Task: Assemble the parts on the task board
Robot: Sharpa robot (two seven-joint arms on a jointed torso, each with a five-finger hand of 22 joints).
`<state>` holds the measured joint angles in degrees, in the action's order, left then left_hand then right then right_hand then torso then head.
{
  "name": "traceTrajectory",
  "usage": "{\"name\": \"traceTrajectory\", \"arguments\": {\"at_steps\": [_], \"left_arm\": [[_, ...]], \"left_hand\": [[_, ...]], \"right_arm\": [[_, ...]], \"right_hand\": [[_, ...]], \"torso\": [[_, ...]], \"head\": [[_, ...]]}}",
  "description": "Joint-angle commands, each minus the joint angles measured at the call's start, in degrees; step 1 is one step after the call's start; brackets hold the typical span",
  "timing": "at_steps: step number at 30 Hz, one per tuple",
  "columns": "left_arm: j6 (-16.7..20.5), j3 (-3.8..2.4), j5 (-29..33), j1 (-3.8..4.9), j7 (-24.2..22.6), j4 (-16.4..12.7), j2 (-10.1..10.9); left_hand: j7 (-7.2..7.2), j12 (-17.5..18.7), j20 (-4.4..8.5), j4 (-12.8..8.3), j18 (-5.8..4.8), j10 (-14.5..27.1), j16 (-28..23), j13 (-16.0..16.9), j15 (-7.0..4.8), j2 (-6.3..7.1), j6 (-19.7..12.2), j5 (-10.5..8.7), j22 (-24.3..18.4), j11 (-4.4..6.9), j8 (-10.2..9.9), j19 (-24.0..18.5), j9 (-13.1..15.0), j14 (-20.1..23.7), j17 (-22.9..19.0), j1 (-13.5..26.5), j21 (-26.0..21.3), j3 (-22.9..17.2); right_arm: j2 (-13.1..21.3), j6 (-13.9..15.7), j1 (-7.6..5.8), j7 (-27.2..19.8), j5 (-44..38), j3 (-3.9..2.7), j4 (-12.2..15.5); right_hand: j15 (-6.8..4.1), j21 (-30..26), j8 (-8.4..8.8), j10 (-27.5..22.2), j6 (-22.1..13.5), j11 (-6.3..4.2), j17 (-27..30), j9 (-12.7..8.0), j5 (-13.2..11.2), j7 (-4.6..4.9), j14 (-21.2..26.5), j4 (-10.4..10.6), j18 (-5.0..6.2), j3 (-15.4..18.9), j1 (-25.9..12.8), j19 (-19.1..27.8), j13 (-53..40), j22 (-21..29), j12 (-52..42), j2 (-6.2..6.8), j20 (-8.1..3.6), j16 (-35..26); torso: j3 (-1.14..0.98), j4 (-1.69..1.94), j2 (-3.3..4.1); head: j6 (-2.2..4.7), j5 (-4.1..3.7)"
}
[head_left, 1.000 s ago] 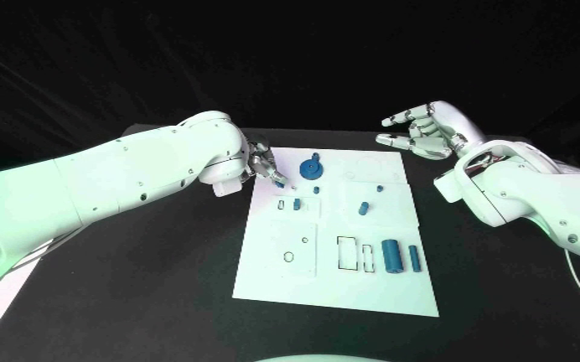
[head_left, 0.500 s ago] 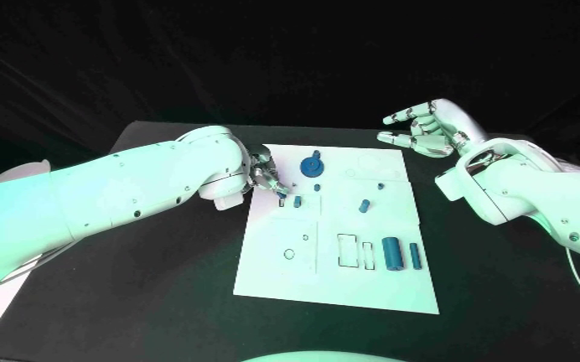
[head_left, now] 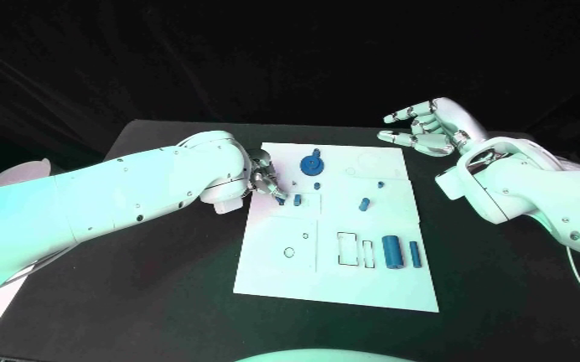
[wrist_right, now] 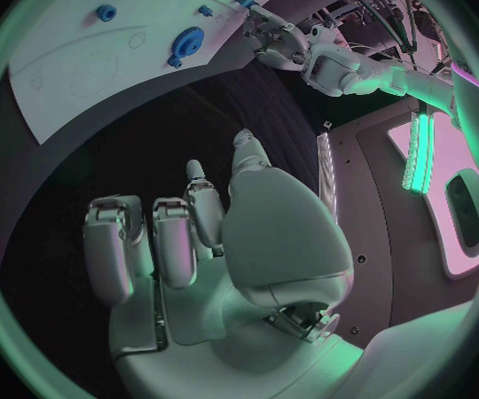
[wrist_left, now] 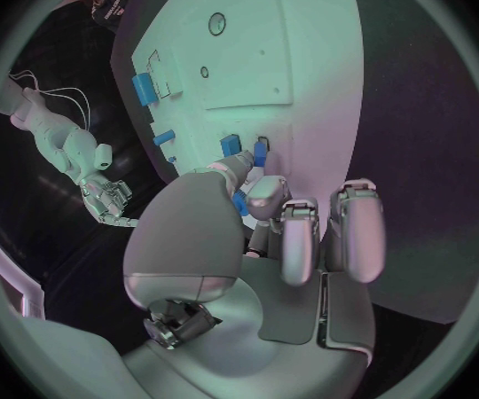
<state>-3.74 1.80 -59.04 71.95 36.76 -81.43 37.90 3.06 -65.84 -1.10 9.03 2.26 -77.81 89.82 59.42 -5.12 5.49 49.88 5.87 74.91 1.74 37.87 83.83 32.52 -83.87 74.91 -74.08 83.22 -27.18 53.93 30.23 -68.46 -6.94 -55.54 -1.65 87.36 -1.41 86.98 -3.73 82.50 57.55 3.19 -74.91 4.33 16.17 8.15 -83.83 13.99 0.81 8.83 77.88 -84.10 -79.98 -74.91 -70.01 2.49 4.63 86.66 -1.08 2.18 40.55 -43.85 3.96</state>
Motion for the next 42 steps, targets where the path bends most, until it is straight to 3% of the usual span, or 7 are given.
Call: {"name": "traceTrajectory", "arguments": {"at_steps": [1, 20, 34, 42], "left_arm": [[-0.92, 0.01, -1.37, -0.07, 0.24, 0.23, -0.25], [-5.65, 0.04, -2.08, -0.14, 1.07, 0.49, -0.42], [-6.59, 0.06, -2.10, -0.16, 1.22, 1.55, -1.24], [-6.96, 0.26, -1.24, -0.34, 1.27, 2.80, -2.26]], "left_hand": [[-0.35, -0.12, -0.03, -7.18, -0.12, -0.46, 0.18, -0.07, 0.14, -0.01, 0.79, 0.29, 6.05, -0.07, 0.21, 3.07, 0.10, -6.13, 15.09, -0.08, 0.16, -7.64], [-0.38, -0.04, -0.01, -7.36, -0.14, -0.45, 0.18, -0.16, 0.12, 0.25, 0.86, 0.38, 6.11, -0.04, 0.32, 3.08, 0.19, -6.13, 15.09, 0.16, 0.19, -8.13], [-0.40, -0.11, 0.00, -7.36, -0.13, -0.54, 0.18, -0.08, 0.11, 0.37, 0.94, 0.53, 6.11, -0.04, 0.44, 3.08, 0.28, -6.13, 15.09, 0.58, 0.17, -8.60], [-0.89, -0.69, 0.18, -6.71, -0.25, -1.05, 0.18, 0.48, -0.13, 0.66, 1.54, 1.09, 6.66, 0.30, 1.34, 3.28, 0.97, -6.13, 15.09, 2.94, 0.54, -9.38]], "right_arm": [[0.02, -0.69, 0.04, -0.46, -0.12, -0.01, 0.08], [0.06, -0.93, 0.06, -0.64, -0.06, -0.01, 0.07], [-0.02, -0.93, 0.07, -0.73, -0.03, -0.01, 0.14], [-0.04, -0.96, 0.07, -0.72, -0.04, -0.01, 0.27]], "right_hand": [[0.21, -0.33, -0.18, -0.07, 0.13, -0.18, -9.48, 0.08, -0.29, -0.21, -4.87, -0.07, 0.51, 0.33, -0.43, -2.91, -0.59, -10.01, 0.07, -0.28, 0.27, -0.16], [0.21, -0.33, -0.18, -0.07, 0.13, -0.18, -9.48, 0.08, -0.29, -0.21, -4.87, -0.07, 0.51, 0.33, -0.43, -2.91, -0.59, -10.01, 0.07, -0.28, 0.27, -0.16], [0.21, -0.31, -0.18, -0.05, 0.13, -0.19, -9.52, 0.08, -0.30, -0.21, -4.88, -0.07, 0.50, 0.38, -0.42, -2.94, -0.60, -10.05, 0.02, -0.30, 0.27, -0.13], [0.21, -0.31, -0.18, -0.05, 0.13, -0.19, -9.52, 0.08, -0.30, -0.21, -4.88, -0.07, 0.50, 0.38, -0.42, -2.94, -0.60, -10.05, 0.02, -0.30, 0.27, -0.13]], "torso": [[-0.02, -0.13, 0.06], [0.03, 0.00, 0.00], [-0.01, -0.09, 0.07], [-0.04, -0.07, 0.00]], "head": [[-0.05, 0.07], [-0.27, -0.05], [-0.44, 0.22], [-0.68, 0.13]]}}
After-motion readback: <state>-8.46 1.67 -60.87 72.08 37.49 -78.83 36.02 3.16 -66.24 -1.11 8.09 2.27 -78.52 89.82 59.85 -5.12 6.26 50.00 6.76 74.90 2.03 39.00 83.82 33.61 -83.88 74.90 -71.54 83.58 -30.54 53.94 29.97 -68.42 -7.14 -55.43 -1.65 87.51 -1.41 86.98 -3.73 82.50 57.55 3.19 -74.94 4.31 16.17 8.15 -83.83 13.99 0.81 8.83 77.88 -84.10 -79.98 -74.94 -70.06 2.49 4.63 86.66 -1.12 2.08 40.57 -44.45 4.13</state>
